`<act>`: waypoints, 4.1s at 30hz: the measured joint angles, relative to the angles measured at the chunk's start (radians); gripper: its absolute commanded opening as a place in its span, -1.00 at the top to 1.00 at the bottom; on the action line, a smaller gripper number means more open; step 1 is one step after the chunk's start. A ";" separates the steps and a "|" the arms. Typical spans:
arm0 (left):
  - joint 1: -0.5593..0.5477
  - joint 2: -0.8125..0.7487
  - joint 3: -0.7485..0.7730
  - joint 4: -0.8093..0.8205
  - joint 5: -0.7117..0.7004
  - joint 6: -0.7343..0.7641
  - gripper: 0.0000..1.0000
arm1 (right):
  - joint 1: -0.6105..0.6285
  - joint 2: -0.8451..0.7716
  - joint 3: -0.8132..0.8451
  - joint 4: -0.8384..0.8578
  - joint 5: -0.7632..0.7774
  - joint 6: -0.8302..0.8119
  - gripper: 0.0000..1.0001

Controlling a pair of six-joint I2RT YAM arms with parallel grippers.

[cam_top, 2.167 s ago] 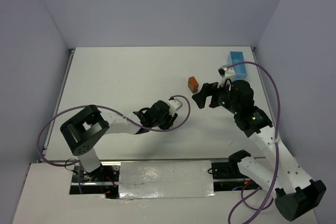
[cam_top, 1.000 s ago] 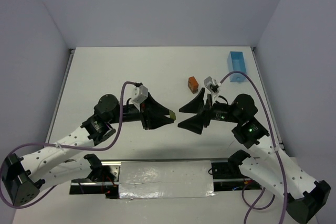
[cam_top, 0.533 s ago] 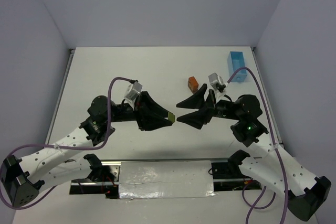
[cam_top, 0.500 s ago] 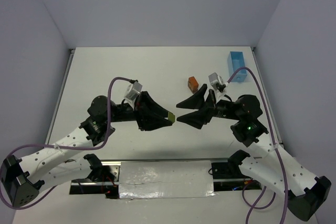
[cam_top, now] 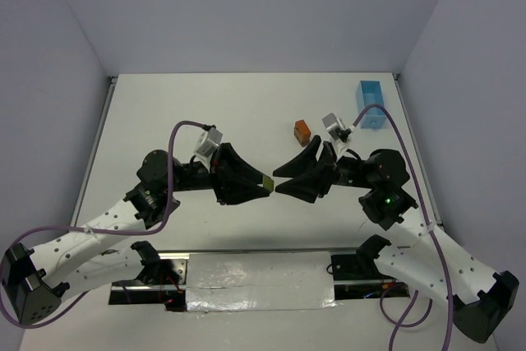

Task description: Build the wood block tower

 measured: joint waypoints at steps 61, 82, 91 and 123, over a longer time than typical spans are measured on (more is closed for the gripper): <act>0.018 0.001 0.076 -0.319 -0.240 0.073 -0.99 | 0.044 0.037 0.011 -0.213 0.181 -0.161 1.00; 0.023 -0.047 0.446 -1.165 -1.172 0.146 -0.99 | -0.227 0.677 0.661 -0.951 0.731 -0.557 1.00; 0.027 -0.151 0.214 -1.229 -1.240 0.288 -0.99 | -0.252 1.012 0.905 -1.123 0.896 -0.722 1.00; 0.039 -0.192 0.155 -1.192 -1.197 0.293 -0.99 | -0.276 1.194 0.940 -1.138 0.902 -0.754 0.76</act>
